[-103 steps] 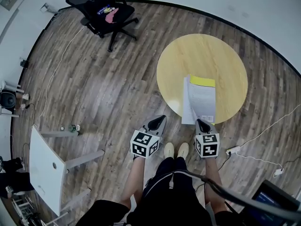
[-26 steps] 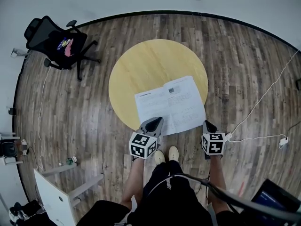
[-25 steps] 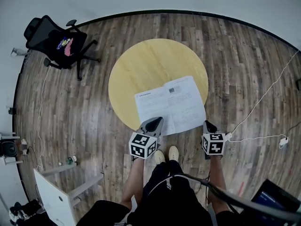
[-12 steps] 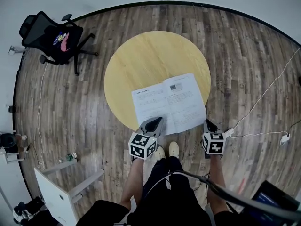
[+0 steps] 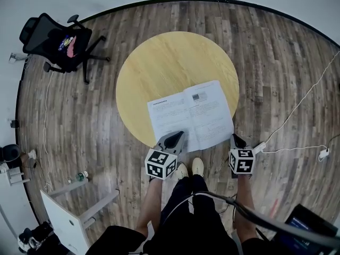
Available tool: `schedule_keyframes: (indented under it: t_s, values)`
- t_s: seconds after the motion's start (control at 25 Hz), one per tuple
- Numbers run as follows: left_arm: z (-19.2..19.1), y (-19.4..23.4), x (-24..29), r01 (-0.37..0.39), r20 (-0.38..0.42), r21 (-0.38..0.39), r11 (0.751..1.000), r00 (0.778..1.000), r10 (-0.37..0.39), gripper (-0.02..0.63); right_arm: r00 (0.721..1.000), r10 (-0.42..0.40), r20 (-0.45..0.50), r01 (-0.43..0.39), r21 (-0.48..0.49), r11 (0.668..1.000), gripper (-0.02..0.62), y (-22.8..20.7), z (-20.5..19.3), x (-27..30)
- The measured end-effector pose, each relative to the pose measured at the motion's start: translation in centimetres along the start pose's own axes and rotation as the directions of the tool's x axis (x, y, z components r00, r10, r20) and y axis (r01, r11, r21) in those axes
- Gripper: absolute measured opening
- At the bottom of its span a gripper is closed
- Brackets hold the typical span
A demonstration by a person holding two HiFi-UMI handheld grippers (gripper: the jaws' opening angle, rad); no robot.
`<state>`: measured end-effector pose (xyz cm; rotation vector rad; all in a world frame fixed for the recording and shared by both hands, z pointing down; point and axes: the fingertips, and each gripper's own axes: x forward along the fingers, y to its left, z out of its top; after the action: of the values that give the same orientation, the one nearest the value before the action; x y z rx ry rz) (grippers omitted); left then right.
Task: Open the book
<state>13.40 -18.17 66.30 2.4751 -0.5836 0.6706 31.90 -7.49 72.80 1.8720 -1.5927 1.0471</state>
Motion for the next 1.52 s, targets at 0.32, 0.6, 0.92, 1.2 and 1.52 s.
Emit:
schedule_keyframes:
  t_s: [0.32,0.6,0.92,1.2,1.52]
  values:
    - [0.2,-0.2,0.0,0.005,-0.005,-0.001,1.0,1.0,-0.005,-0.002,0.999,0.025,0.026,-0.026,0.025,0.999,0.093,0.1,0.0,-0.3]
    - [0.5,-0.4,-0.1,0.008,0.001,0.003,1.0,1.0,-0.008,-0.002,0.999,0.02,0.031,-0.021,0.043,0.999,0.213,-0.3,0.1,-0.7]
    - [1.2,-0.3,-1.5,0.007,0.023,0.01,1.0,1.0,-0.007,-0.002,0.997,0.003,0.083,-0.005,0.016,1.0,0.212,0.6,1.7,-2.4]
    - [2.5,-0.7,-3.5,-0.001,0.062,0.023,1.0,0.998,0.0,-0.002,0.985,-0.039,0.171,0.042,-0.017,0.999,0.053,1.6,4.1,-4.8]
    - [5.1,-1.5,-6.5,-0.015,0.132,0.042,0.999,0.991,0.009,-0.002,0.969,-0.015,0.245,0.026,-0.041,0.999,0.006,3.8,6.7,-7.8]
